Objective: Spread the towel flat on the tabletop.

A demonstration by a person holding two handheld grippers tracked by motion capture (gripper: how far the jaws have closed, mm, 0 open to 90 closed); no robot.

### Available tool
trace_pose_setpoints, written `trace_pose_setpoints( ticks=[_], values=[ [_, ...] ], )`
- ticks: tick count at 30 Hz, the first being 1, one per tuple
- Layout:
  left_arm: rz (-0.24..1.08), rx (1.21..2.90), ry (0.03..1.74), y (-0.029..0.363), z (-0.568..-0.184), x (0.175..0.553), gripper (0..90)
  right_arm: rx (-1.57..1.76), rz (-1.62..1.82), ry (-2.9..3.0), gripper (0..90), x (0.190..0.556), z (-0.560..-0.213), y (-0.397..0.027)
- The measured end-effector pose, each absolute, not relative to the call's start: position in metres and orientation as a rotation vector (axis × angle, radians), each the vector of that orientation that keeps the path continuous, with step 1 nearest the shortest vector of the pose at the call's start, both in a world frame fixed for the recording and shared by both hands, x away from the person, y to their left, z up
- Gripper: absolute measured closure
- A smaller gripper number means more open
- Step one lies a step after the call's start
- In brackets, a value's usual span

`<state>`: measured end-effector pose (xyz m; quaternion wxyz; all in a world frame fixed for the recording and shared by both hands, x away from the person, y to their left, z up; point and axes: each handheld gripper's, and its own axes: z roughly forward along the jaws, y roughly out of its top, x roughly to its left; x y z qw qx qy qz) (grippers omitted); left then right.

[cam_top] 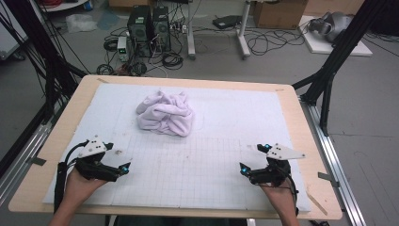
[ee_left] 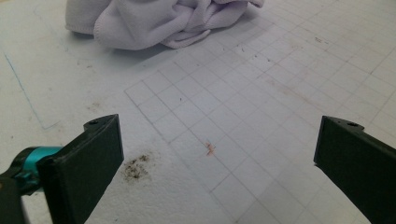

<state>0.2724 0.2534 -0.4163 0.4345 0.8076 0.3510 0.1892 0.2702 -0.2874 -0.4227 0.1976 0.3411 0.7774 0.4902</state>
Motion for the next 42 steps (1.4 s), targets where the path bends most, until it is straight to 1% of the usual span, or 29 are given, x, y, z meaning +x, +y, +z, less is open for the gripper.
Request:
trace_pose_setpoints(
  ticks=[24,31,42],
  values=[
    [0.465,2.010,0.867,0.252,-0.417,0.274,1.9,0.964,1.355,2.162,1.3,0.268,-0.423,-0.288],
    [0.465,1.995,0.876,0.252,-0.417,0.274,1.9,0.964,1.355,2.168,1.3,0.270,-0.423,-0.285],
    [0.466,1.991,0.867,0.252,-0.416,0.273,1.9,0.941,1.377,2.195,1.3,0.277,-0.413,-0.272]
  ],
)
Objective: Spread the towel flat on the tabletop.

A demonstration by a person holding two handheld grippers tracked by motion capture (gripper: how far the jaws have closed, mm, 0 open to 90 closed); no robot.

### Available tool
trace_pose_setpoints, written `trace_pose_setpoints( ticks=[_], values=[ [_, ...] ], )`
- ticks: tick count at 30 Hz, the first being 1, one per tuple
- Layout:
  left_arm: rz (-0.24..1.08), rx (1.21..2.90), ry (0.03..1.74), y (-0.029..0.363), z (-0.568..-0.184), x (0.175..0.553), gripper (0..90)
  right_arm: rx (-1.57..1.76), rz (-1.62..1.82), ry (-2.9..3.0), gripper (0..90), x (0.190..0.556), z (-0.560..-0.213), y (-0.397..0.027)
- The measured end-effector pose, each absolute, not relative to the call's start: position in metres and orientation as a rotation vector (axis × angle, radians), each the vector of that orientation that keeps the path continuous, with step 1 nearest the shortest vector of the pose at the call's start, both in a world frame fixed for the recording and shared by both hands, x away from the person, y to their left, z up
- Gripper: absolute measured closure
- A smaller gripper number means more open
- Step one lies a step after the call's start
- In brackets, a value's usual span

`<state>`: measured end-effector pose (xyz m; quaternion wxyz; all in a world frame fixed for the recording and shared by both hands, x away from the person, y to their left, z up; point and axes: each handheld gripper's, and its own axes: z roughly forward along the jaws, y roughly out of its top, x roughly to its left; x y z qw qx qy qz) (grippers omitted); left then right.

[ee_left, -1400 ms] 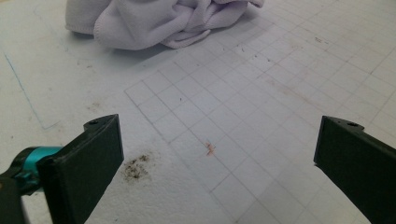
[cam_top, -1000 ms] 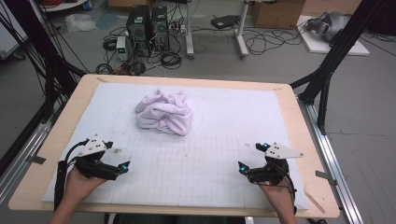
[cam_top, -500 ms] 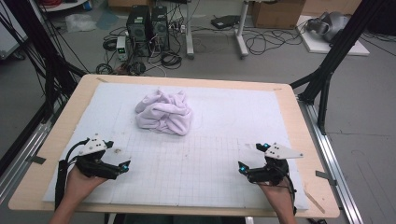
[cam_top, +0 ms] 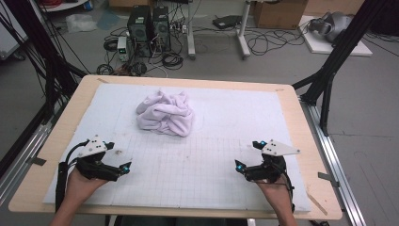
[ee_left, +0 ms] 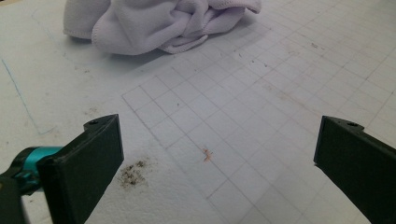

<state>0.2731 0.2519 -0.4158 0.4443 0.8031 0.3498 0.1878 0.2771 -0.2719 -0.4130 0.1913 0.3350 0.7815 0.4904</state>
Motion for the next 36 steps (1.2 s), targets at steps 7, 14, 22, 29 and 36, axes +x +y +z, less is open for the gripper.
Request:
trace_pose_setpoints(
  ticks=[7,14,22,29,36],
  values=[
    [0.469,1.979,0.877,0.254,-0.415,0.273,1.9,0.927,1.377,2.218,1.4,0.289,-0.407,-0.264],
    [0.474,1.978,0.875,0.254,-0.414,0.273,1.9,0.876,1.379,2.249,3.7,0.305,-0.392,-0.248],
    [0.476,1.973,0.879,0.254,-0.414,0.273,1.9,0.842,1.423,2.267,5.3,0.323,-0.381,-0.235],
    [0.472,1.973,0.876,0.253,-0.415,0.273,1.9,0.831,1.444,2.293,6.1,0.336,-0.379,-0.223],
    [0.471,1.973,0.876,0.254,-0.415,0.274,1.9,0.786,1.455,2.333,8.9,0.354,-0.372,-0.199]
  ],
)
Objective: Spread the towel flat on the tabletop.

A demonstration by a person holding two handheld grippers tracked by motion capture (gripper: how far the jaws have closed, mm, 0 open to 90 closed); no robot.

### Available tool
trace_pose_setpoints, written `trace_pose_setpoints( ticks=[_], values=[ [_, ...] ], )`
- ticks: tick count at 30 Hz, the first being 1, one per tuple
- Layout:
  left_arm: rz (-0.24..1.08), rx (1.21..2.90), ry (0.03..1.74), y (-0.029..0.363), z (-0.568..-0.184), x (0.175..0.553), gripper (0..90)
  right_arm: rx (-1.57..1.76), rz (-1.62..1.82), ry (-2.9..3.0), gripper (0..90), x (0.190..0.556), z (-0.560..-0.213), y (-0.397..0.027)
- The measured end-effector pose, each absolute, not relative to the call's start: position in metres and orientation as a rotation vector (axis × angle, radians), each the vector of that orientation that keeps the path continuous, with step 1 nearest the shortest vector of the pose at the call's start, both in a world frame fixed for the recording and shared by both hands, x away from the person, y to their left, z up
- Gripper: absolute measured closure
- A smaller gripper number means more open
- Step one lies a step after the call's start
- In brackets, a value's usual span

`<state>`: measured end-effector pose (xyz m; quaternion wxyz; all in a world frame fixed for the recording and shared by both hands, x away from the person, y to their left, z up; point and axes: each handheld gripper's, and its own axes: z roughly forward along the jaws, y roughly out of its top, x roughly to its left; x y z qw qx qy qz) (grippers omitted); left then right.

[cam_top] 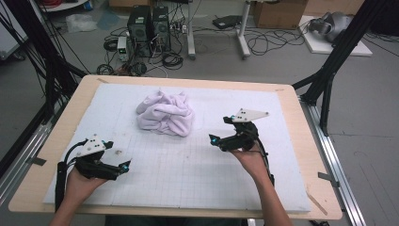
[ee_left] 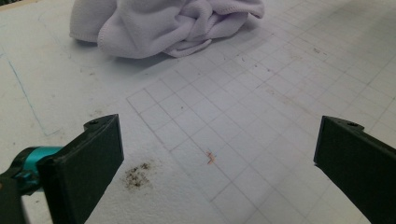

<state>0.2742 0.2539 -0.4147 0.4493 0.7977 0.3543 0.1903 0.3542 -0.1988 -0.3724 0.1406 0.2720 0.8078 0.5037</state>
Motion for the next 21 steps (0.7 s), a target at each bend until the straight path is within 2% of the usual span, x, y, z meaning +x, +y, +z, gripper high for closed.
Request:
trace_pose_setpoints(
  ticks=[3,14,21],
  values=[
    [0.468,1.972,0.877,0.254,-0.415,0.275,1.9,0.759,1.474,2.350,15.8,0.361,-0.370,-0.189],
    [0.465,1.973,0.876,0.253,-0.415,0.275,1.9,0.674,1.470,2.399,23.7,0.389,-0.357,-0.151],
    [0.466,1.972,0.879,0.254,-0.415,0.277,1.9,0.674,1.394,2.488,29.1,0.406,-0.379,-0.119]
  ],
)
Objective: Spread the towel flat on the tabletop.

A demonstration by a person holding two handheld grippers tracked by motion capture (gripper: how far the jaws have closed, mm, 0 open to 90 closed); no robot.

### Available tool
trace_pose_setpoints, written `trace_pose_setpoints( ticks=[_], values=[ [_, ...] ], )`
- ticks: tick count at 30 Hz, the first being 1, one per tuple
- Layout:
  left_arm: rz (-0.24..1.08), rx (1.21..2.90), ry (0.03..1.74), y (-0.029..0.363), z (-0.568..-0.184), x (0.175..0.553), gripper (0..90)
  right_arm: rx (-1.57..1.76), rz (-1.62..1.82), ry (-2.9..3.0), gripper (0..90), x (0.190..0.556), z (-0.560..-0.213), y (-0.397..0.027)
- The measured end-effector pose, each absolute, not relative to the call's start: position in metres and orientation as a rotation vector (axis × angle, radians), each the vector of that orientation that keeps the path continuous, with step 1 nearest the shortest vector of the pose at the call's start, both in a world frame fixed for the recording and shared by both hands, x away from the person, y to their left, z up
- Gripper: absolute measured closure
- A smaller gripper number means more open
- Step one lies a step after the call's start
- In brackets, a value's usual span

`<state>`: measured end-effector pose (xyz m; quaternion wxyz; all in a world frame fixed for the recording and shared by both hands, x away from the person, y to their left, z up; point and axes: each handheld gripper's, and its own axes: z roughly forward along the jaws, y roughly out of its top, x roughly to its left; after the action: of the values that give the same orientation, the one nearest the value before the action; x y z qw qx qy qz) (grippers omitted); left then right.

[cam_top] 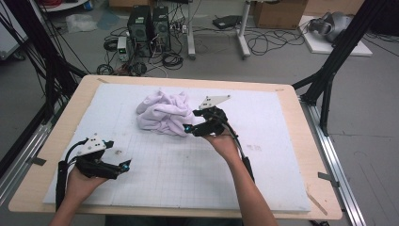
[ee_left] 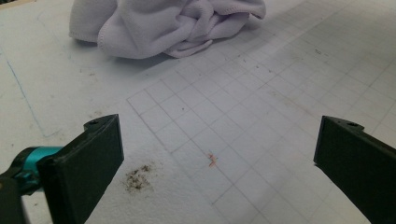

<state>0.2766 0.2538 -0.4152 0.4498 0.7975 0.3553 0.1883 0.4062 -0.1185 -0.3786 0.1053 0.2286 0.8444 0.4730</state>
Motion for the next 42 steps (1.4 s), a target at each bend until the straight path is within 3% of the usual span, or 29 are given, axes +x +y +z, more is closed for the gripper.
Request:
trace_pose_setpoints(
  ticks=[18,23,24,25,28,42],
  values=[
    [0.459,1.973,0.879,0.254,-0.416,0.278,2.0,0.767,1.268,2.544,46.6,0.424,-0.434,-0.085],
    [0.459,1.975,0.880,0.254,-0.417,0.278,2.0,0.780,1.217,2.545,59.7,0.425,-0.444,-0.076],
    [0.459,1.975,0.882,0.254,-0.417,0.278,2.0,0.778,1.223,2.550,64.1,0.426,-0.445,-0.076],
    [0.461,1.975,0.881,0.254,-0.417,0.279,2.0,0.765,1.236,2.563,74.7,0.425,-0.444,-0.076],
    [0.459,1.975,0.881,0.254,-0.417,0.278,2.0,0.726,1.220,2.580,80.2,0.424,-0.440,-0.078],
    [0.463,1.976,0.882,0.254,-0.416,0.278,2.1,0.605,1.291,2.553,83.7,0.394,-0.403,-0.111]
  ],
)
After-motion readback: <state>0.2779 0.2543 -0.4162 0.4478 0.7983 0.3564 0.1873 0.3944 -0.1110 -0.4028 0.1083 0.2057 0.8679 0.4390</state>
